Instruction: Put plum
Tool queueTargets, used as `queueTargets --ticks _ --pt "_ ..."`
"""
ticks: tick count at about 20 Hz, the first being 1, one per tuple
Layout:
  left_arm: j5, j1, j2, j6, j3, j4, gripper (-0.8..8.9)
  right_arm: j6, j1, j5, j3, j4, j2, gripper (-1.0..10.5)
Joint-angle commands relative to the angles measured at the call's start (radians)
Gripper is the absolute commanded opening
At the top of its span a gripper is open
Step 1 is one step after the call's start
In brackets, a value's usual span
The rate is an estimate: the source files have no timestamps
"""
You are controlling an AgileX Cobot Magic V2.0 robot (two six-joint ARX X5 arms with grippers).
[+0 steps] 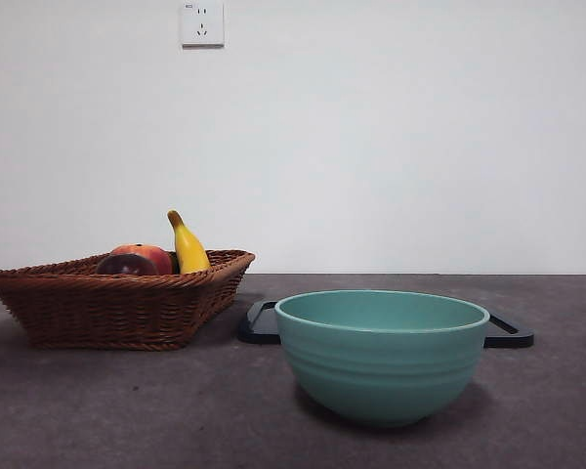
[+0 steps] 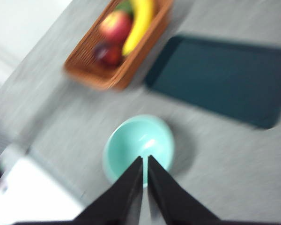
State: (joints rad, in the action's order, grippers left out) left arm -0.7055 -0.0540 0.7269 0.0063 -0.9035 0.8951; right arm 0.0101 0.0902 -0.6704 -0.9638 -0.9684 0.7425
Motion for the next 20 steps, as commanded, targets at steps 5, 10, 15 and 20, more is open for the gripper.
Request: queueTargets --ticks 5,10,15,20 --pt "-0.005 -0.014 0.009 0.072 -0.033 0.057 0.10 -0.052 0.097 -0.010 -0.020 -0.036 0.046 0.1" --pt "-0.004 -0.014 0.009 0.071 -0.033 0.057 2.24 -0.047 0.098 -0.010 -0.020 -0.037 0.047 1.8" --pt "-0.002 -0.014 0.009 0.071 -0.033 0.057 4.42 -0.039 0.098 -0.010 -0.020 -0.037 0.047 4.0" --pt "-0.001 -0.014 0.010 0.071 -0.033 0.055 4.41 -0.039 0.098 -0.010 -0.020 -0.036 0.047 4.0"
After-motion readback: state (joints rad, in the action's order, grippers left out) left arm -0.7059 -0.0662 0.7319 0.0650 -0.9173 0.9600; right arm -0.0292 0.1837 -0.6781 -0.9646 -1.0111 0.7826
